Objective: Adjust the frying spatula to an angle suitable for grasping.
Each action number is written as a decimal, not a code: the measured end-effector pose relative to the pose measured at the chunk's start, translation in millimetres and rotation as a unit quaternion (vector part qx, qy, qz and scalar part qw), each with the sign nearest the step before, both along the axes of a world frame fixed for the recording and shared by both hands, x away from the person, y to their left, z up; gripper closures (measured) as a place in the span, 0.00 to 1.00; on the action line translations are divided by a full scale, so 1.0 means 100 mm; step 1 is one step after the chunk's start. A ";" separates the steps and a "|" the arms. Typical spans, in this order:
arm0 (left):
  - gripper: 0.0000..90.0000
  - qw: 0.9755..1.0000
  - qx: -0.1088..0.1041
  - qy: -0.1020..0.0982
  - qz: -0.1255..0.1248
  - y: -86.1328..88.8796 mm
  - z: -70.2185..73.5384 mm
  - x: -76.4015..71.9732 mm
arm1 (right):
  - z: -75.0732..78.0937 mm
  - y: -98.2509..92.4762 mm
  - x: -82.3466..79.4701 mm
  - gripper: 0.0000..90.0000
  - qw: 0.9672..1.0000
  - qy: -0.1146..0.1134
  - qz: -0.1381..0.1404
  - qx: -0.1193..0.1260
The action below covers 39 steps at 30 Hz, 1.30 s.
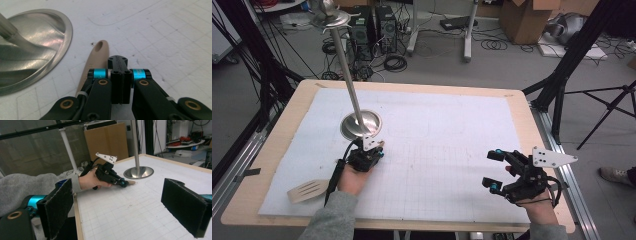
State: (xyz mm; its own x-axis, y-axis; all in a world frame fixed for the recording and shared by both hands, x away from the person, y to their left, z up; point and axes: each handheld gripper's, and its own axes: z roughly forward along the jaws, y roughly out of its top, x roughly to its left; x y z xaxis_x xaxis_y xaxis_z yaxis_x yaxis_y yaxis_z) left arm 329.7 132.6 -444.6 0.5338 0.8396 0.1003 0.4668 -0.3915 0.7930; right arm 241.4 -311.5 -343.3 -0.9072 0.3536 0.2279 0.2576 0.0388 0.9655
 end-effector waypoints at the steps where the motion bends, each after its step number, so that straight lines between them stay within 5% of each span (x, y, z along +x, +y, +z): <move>1: 1.00 1.000 0.000 0.000 0.000 0.00 0.00 0.00 | 0.00 0.00 0.00 0.11 1.000 0.000 0.000 0.000; 4: 1.00 0.999 -0.033 -0.010 -0.011 0.02 0.09 -0.12 | 0.00 -0.01 0.00 0.11 1.000 -0.002 -0.001 0.000; 13: 1.00 0.996 -0.079 -0.031 -0.037 0.13 0.34 -0.47 | 0.03 -0.01 -0.02 0.11 1.000 -0.007 -0.002 0.000; 21: 1.00 0.992 -0.099 -0.058 -0.057 0.35 0.64 -0.69 | 0.01 0.02 0.01 0.11 1.000 -0.001 0.001 -0.006; 30: 0.98 0.992 -0.101 -0.059 -0.048 0.74 0.75 -0.71 | 0.00 0.05 0.03 0.11 1.000 -0.003 0.002 -0.007; 39: 0.69 0.993 -0.080 -0.052 -0.068 1.00 0.76 -0.65 | 0.00 0.06 0.03 0.11 1.000 0.002 0.003 -0.011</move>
State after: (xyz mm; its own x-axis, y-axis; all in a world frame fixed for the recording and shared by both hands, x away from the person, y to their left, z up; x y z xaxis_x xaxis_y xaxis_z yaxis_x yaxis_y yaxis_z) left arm 264.6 232.3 -368.7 0.6377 0.7697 0.0311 0.3311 -0.3103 0.8911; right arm 244.4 -305.4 -343.6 -0.9083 0.3536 0.2235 0.2607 0.0608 0.9635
